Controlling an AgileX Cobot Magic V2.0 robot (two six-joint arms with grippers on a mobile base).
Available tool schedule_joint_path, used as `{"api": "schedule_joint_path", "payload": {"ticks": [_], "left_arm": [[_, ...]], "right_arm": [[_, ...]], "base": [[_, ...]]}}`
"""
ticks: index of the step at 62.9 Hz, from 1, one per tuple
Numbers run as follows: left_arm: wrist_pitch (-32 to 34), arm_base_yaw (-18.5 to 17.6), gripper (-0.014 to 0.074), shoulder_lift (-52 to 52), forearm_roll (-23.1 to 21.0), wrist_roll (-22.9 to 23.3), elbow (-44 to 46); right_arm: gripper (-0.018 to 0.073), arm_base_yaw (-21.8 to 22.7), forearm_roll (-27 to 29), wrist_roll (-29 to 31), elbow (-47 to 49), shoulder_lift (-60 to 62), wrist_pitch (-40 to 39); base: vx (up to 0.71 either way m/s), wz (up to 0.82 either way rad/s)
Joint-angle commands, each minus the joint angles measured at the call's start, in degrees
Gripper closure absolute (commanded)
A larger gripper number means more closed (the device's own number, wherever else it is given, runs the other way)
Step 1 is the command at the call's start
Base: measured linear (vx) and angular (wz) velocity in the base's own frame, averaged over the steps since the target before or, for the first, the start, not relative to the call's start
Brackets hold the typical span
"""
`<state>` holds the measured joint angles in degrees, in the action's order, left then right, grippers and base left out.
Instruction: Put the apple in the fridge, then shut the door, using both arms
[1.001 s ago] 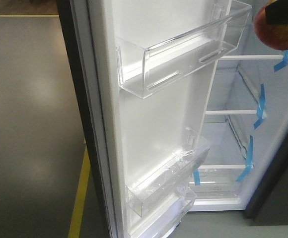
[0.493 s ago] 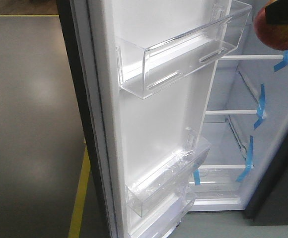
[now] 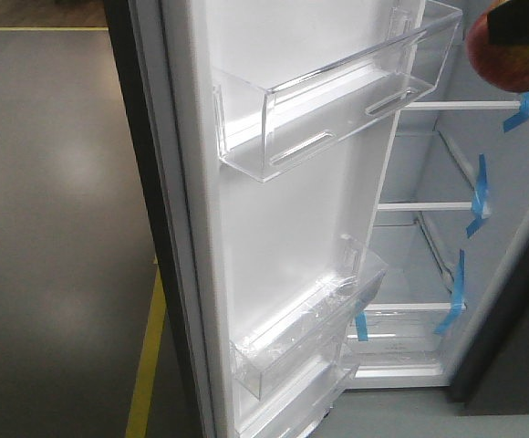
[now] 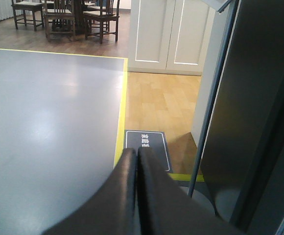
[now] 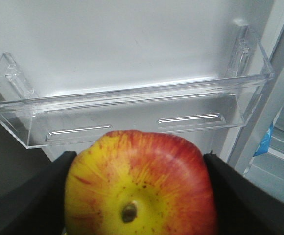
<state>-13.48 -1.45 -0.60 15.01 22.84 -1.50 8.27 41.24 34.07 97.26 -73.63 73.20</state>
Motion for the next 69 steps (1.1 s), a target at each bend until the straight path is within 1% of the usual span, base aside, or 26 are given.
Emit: {"api": "schedule_joint_path", "payload": {"ticks": [1,11,13,16,18,22,26,27,30,32,37,43,46,53,57,63,69], "left_arm": [[4.04,-0.36,0.0603,-0.82,-0.14,0.04,-1.59],[4.04,-0.36,0.0603,-0.82,-0.14,0.04,-1.59],[4.04,-0.36,0.0603,-0.82,-0.14,0.04,-1.59],[4.04,-0.36,0.0603,-0.82,-0.14,0.04,-1.59],[4.04,-0.36,0.0603,-0.82,-0.14,0.04,-1.59],[4.04,-0.36,0.0603,-0.82,-0.14,0.04,-1.59],[4.04,-0.36,0.0603,-0.82,-0.14,0.04,-1.59],[4.04,-0.36,0.0603,-0.82,-0.14,0.04,-1.59],[4.04,-0.36,0.0603,-0.82,-0.14,0.04,-1.59],[4.04,-0.36,0.0603,-0.82,-0.14,0.04,-1.59],[4.04,-0.36,0.0603,-0.82,-0.14,0.04,-1.59],[4.04,-0.36,0.0603,-0.82,-0.14,0.04,-1.59],[4.04,-0.36,0.0603,-0.82,-0.14,0.04,-1.59],[4.04,-0.36,0.0603,-0.82,-0.14,0.04,-1.59],[4.04,-0.36,0.0603,-0.82,-0.14,0.04,-1.59],[3.99,-0.36,0.0603,-0.82,-0.09,0.04,-1.59],[4.06,-0.36,0.0603,-0.82,-0.09,-0.01,-1.59]], "right_arm": [[0.0566,0.21,2.79,0.31,1.72,1.39,-0.14],[0.0566,0.21,3.44,0.31,1.72,1.39,-3.03],[0.0566,0.21,4.34,0.37,1.72,1.39,-4.31],[0.0566,0.21,7.13,0.36,1.72,1.39,-7.45],[0.0566,0.21,9.30,0.65,1.72,1.29,-9.54],[0.0566,0.21,16.55,3.16,1.84,1.12,-14.96],[0.0566,0.21,22.68,8.36,1.84,0.52,-18.39],[0.0566,0.21,25.09,10.24,1.84,0.20,-19.12],[0.0566,0.21,30.39,13.82,1.84,-0.83,-19.53],[0.0566,0.21,33.11,16.23,1.84,-1.71,-19.40],[0.0566,0.21,39.05,19.94,1.84,-4.66,-18.62],[0.0566,-0.08,43.23,24.51,1.84,-8.70,-18.52],[0.0566,-0.87,44.07,26.76,1.84,-10.28,-19.15],[0.0566,-3.77,43.89,31.24,1.84,-14.15,-20.73],[0.0566,-5.56,42.40,33.39,1.84,-15.64,-22.01],[0.0562,-7.34,39.53,33.53,1.84,-17.40,-24.77],[0.0550,-8.35,37.37,33.46,1.84,-18.14,-25.11]], "base": [[0.00,0.00],[0.00,0.00],[0.00,0.00],[0.00,0.00],[0.00,0.00],[0.00,0.00],[0.00,0.00],[0.00,0.00],[0.00,0.00],[0.00,0.00],[0.00,0.00],[0.00,0.00],[0.00,0.00],[0.00,0.00],[0.00,0.00],[0.00,0.00],[0.00,0.00]]}}
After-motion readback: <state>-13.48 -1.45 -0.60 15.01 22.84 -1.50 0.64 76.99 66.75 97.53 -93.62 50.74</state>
